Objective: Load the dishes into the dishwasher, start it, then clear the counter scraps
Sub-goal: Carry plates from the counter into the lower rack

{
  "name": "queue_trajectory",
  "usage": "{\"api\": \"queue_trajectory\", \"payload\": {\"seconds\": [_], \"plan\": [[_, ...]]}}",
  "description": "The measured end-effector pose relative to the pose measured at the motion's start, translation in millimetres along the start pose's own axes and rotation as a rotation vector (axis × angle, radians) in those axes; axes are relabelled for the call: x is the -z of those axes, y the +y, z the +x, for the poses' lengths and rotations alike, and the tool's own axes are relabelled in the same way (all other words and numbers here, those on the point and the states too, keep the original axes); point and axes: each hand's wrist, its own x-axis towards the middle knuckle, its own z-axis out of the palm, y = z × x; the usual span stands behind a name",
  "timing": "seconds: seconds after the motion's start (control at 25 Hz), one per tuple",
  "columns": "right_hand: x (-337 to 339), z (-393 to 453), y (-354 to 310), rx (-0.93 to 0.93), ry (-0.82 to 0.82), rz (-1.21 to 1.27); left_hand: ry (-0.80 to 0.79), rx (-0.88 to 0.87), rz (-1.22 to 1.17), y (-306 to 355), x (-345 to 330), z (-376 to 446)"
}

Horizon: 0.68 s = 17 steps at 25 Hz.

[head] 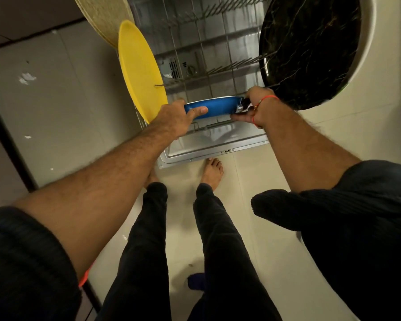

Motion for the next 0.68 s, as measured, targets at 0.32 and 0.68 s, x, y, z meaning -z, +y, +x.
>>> {"api": "queue_trajectory", "payload": {"seconds": [0.32, 0.68], "plan": [[-4, 7, 6, 0.131, 0.062, -0.095, -0.003, 0.011, -0.091, -6, -35, 7], [-1, 20, 35, 0.266, 0.016, -0.165, 0.042, -0.117, -0.189, -32, -44, -19]]}}
